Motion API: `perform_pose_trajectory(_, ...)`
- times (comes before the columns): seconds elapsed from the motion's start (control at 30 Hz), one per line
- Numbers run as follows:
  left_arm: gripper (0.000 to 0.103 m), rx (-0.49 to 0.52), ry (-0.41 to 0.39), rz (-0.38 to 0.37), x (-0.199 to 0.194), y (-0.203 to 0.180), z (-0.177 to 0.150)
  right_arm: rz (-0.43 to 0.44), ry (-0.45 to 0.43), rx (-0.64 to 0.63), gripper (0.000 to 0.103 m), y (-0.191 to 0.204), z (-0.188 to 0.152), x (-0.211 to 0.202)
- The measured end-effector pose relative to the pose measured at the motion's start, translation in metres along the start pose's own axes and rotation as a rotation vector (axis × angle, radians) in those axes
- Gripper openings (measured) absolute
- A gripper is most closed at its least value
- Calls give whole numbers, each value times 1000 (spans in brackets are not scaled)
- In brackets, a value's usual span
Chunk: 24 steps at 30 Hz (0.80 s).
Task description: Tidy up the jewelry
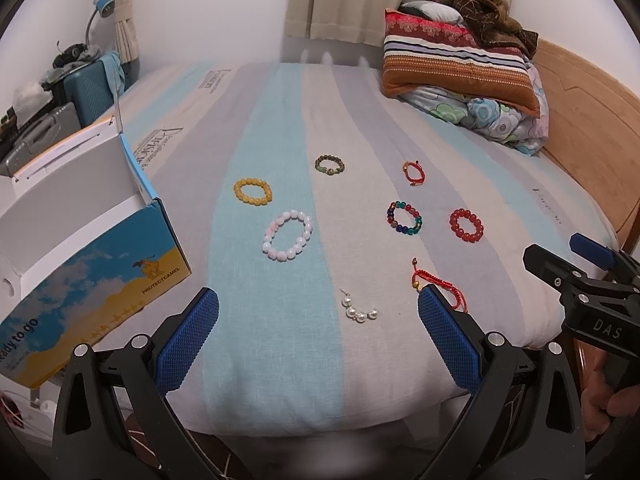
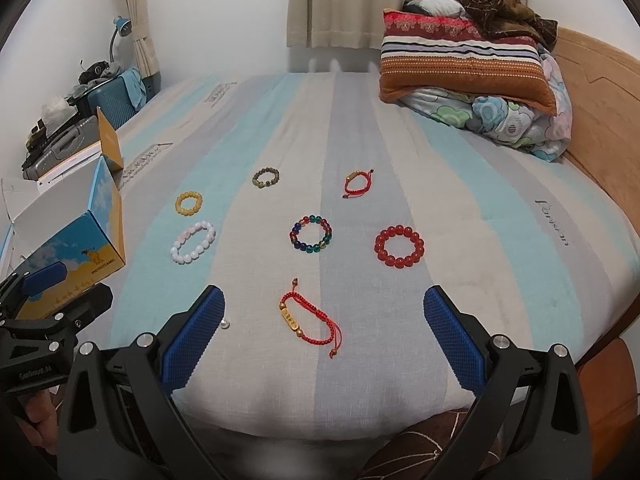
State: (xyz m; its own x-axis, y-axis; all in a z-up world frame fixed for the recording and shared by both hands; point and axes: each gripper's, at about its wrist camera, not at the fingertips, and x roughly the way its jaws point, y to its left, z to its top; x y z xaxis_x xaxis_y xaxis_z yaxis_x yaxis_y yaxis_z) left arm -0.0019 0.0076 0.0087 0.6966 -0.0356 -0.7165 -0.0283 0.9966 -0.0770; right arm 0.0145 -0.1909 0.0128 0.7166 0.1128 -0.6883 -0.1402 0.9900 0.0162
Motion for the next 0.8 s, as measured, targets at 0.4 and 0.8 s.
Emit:
perform_pose_trajectory(0.4,97,5,9,0,1,0,3,13,7,-4,96,-2,0,1)
perform_pose_trajectory(0.8,97,6,4,39,0,-1,1,26,-3,-1,96,-2,0,-2)
